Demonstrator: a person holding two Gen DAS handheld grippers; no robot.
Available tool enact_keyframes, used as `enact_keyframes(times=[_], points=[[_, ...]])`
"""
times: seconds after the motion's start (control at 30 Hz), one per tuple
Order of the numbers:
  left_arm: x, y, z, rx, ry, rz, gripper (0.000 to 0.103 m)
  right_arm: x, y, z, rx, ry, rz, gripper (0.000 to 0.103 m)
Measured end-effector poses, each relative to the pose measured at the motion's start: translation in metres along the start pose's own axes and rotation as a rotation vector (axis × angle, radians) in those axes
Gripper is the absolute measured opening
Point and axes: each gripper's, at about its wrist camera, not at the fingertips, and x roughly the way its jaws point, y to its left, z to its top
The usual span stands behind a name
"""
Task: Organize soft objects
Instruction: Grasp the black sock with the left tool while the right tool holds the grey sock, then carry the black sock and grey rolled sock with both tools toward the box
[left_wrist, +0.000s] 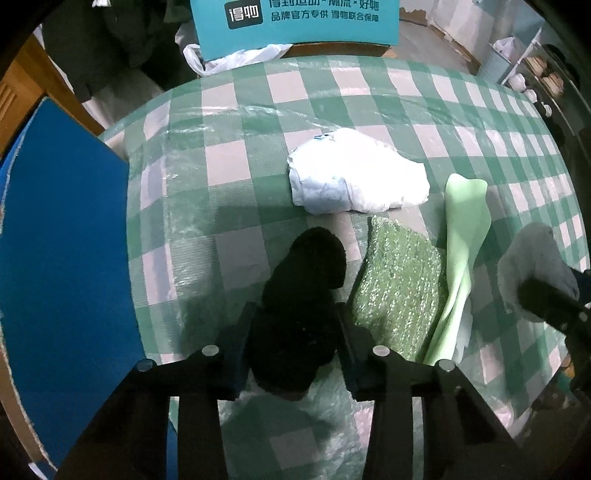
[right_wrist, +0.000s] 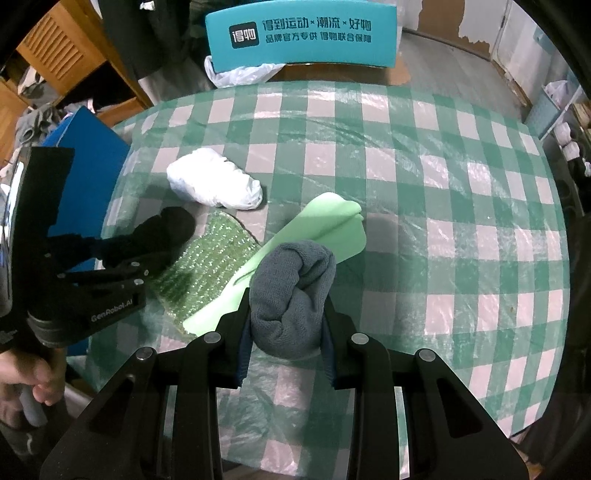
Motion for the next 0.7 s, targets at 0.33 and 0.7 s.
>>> enact_keyframes(times=[0.33,0.7], points=[[-0.031,0.003,-0.015,-0.006,-0.044,0.019,0.039,-0.014,0.009,-0.001,-0.017,-0.026,0.002,0.029],[-0.074,0.005,-0.029,0.009,-0.111,0.019,0.039,-0.027,0.02,-0.001,-0.035,-0.052,-0.001,0.029]])
